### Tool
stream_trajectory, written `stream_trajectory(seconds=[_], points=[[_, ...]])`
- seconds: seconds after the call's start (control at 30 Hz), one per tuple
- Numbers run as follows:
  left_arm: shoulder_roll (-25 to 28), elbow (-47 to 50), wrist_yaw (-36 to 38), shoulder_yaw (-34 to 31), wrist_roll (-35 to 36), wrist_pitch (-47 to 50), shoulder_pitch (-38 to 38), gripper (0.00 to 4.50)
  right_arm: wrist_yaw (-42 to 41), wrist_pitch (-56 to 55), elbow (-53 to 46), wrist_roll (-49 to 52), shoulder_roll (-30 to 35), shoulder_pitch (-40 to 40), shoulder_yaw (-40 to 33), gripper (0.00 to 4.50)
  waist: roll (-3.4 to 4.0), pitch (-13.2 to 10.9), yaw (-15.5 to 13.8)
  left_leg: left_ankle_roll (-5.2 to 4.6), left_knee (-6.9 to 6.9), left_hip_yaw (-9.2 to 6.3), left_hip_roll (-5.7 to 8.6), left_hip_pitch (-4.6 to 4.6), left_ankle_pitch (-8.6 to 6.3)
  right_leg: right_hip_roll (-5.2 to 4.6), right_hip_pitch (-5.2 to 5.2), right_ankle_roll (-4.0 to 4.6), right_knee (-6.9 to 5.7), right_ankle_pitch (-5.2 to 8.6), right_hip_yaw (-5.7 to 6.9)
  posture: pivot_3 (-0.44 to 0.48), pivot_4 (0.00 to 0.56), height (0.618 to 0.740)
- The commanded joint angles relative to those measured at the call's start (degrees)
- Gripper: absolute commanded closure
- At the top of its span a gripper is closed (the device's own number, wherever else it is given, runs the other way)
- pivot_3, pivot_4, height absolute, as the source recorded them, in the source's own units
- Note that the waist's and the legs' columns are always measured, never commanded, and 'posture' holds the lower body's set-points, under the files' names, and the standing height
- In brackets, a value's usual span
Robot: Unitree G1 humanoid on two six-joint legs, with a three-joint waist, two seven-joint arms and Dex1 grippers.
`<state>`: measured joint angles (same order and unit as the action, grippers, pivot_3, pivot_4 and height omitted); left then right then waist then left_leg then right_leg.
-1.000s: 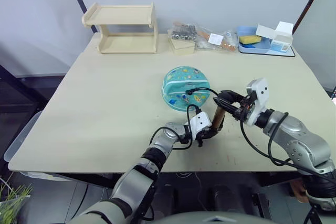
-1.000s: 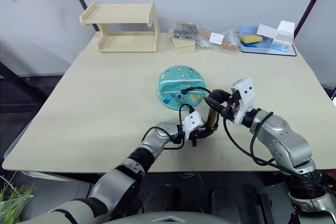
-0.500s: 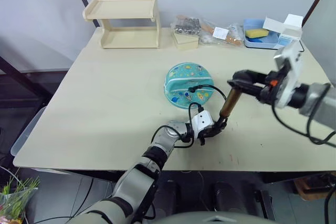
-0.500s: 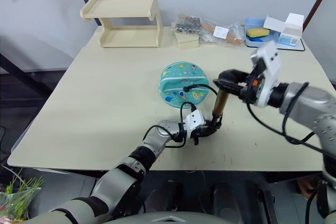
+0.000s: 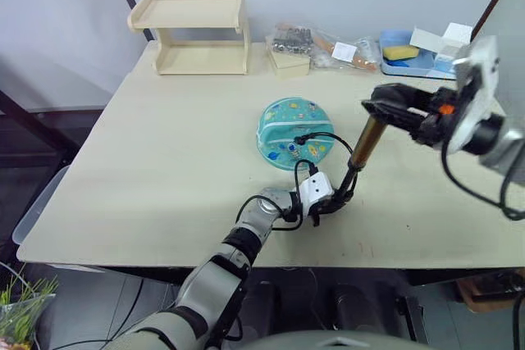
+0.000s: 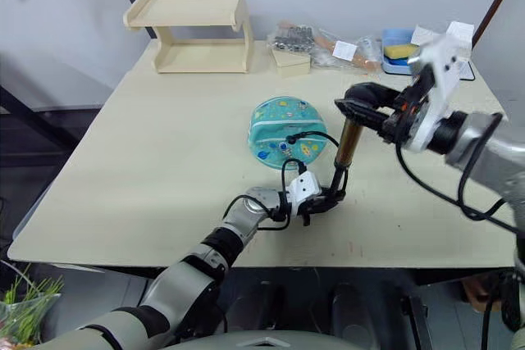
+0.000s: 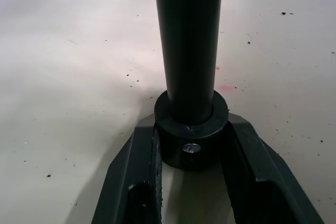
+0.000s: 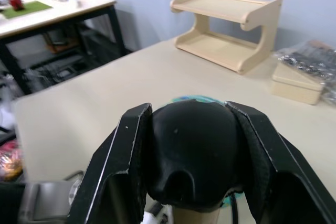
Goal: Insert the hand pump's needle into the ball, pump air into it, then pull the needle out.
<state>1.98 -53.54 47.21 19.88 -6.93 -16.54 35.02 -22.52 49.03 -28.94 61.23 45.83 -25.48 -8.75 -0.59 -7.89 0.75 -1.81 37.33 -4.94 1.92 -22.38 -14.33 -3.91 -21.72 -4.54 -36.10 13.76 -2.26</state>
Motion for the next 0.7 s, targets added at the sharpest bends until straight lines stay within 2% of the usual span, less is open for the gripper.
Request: stream_trajectory(seconds=[0.03,0.2,0.37,0.5,0.6,0.7], points=[[1.1,-2.9,-0.1,1.0,-2.0,2.2,-2.5,3.46,-2.4,-4.2,5.2,-11.0,-4.9,6.8,10.2,2.79,-0.21,0.2,0.2,0.0,-0.03,0.03,-0.02,0.16,0.0,0.01,0.11,-0.03,0.01,0.02,-0.05,0.0,0.15,0.74],[1.2,-1.8,-0.5,0.9,-1.7,2.9,-3.1,3.46,-6.4,-12.3,13.6,-23.4,-10.2,11.4,17.9,2.79,-0.34,0.7,0.4,0.02,-0.13,0.01,-0.24,0.62,-0.01,0.23,0.34,-0.22,0.05,0.15,-0.04,0.0,0.15,0.74],[1.4,-1.2,-0.5,0.9,-1.7,3.2,-3.6,3.46,-9.2,-16.5,18.5,-29.8,-13.5,11.8,20.1,2.79,-0.33,0.9,0.3,0.02,-0.23,-0.02,-0.35,0.67,-0.01,0.36,0.32,-0.18,0.05,0.12,0.0,0.0,0.15,0.74],[1.6,-1.2,-0.5,0.8,-1.6,3.3,-3.7,3.46,-9.8,-14.5,13.2,-27.7,-12.7,9.6,15.9,2.79,-0.27,0.9,0.3,0.02,-0.24,-0.02,-0.34,0.64,-0.01,0.35,0.3,-0.02,0.05,0.03,-0.02,0.0,0.15,0.74],[1.4,-1.6,-0.6,1.0,-1.7,3.2,-3.6,3.46,-9.8,-8.9,4.7,-19.7,-9.0,5.0,7.9,2.79,0.03,0.6,0.2,0.02,-0.21,-0.01,-0.33,0.54,-0.01,0.32,0.22,-0.01,0.05,0.02,-0.03,0.0,0.15,0.74],[1.2,-2.0,-0.5,1.0,-1.7,3.1,-3.5,3.46,-8.7,-2.9,0.4,-11.2,-5.4,0.3,1.2,2.8,0.34,0.1,-0.1,0.02,-0.15,-0.03,-0.21,0.17,0.0,0.19,-0.02,0.09,0.06,-0.06,-0.03,0.0,0.15,0.74]])
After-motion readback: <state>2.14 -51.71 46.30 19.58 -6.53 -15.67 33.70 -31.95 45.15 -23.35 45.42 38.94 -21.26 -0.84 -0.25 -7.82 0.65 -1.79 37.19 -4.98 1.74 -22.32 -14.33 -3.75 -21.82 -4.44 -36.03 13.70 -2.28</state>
